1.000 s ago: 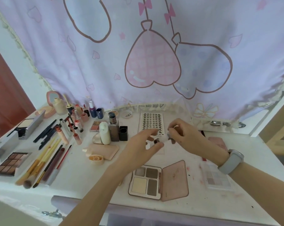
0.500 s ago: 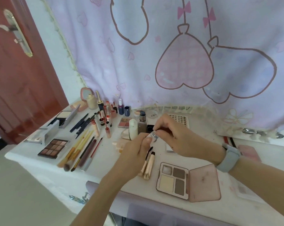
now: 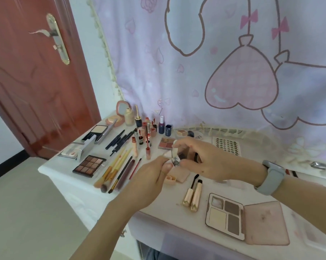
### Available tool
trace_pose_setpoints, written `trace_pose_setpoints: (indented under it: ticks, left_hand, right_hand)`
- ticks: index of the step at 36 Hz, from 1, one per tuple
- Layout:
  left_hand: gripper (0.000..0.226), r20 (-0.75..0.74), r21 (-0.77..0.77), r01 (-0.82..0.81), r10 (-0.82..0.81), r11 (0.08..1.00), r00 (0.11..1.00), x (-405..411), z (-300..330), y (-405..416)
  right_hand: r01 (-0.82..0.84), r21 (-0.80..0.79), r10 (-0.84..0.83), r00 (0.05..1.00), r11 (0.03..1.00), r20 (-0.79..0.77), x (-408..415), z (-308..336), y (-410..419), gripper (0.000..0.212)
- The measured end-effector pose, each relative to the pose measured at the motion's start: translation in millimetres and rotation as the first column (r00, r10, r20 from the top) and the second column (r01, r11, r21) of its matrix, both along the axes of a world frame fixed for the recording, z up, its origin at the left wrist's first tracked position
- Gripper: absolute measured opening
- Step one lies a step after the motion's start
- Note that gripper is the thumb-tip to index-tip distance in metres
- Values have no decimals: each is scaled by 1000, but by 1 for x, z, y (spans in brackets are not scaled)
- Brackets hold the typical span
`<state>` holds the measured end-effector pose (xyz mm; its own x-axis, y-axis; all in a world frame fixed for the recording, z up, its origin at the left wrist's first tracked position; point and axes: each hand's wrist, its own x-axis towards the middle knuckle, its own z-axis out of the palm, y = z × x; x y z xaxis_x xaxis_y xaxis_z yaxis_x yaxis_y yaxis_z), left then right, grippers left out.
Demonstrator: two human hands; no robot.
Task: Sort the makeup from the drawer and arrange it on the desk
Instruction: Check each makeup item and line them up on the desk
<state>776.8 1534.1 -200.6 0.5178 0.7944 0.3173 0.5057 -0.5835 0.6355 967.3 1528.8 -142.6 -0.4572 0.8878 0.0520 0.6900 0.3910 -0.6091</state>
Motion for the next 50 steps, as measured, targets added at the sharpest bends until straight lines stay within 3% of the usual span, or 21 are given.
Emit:
trace_pose_setpoints:
  ticks: [6, 10, 17, 20, 24, 28, 32, 35, 38, 40, 42, 45, 50]
  left_hand:
    - [54, -86, -11, -16, 15, 1000, 996, -8, 16, 13]
    - [38, -82, -82, 18, -24, 996, 996, -9, 21, 19]
    - [59, 0, -337, 54, -58, 940, 998, -16, 14, 22]
    - [53, 124, -477, 115, -62, 871, 990, -21, 4, 20]
    - [62, 294, -603, 152, 41, 783, 955, -28, -4, 13]
    - [58, 396, -643, 203, 94, 739, 914, -33, -7, 12]
    - [35, 396, -678, 171, 159, 714, 905, -42, -13, 12]
    - [22, 424, -656, 79, 280, 751, 862, -52, -19, 12]
    - [16, 469, -574, -55, 382, 817, 796, -57, -23, 14]
    - [8, 480, -504, -180, 448, 844, 754, -54, -27, 13]
    - [4, 456, -434, -332, 522, 838, 721, -48, -33, 10]
    - [16, 459, -389, -464, 604, 796, 651, -34, -43, 5]
    - [15, 385, -277, -589, 649, 759, 656, -19, -53, 7]
  right_hand:
    - [-123, 226, 52, 954, 966, 295, -4, 12, 16, 23]
    - [-199, 361, 35, 909, 911, 414, -2, 11, 22, 22]
    - [-374, 532, 66, 858, 760, 509, -8, 5, 21, 13]
    - [-478, 592, 38, 797, 649, 603, -12, -2, 23, 12]
    - [-490, 627, 61, 814, 606, 578, -13, -9, 27, 15]
    - [-489, 645, 82, 829, 587, 553, -15, -17, 29, 32]
    - [-468, 667, 7, 822, 580, 569, -15, -18, 34, 30]
    - [-286, 690, -91, 886, 665, 455, -9, -14, 34, 27]
    - [70, 572, -181, 974, 817, 139, -12, -19, 34, 23]
    - [250, 366, -229, 968, 896, -100, -23, -28, 35, 19]
    - [325, 212, -282, 936, 922, -211, -35, -37, 38, 14]
    - [341, 53, -318, 914, 939, -251, -50, -53, 48, 17]
    - [356, -33, -356, 920, 934, -161, -63, -77, 66, 22]
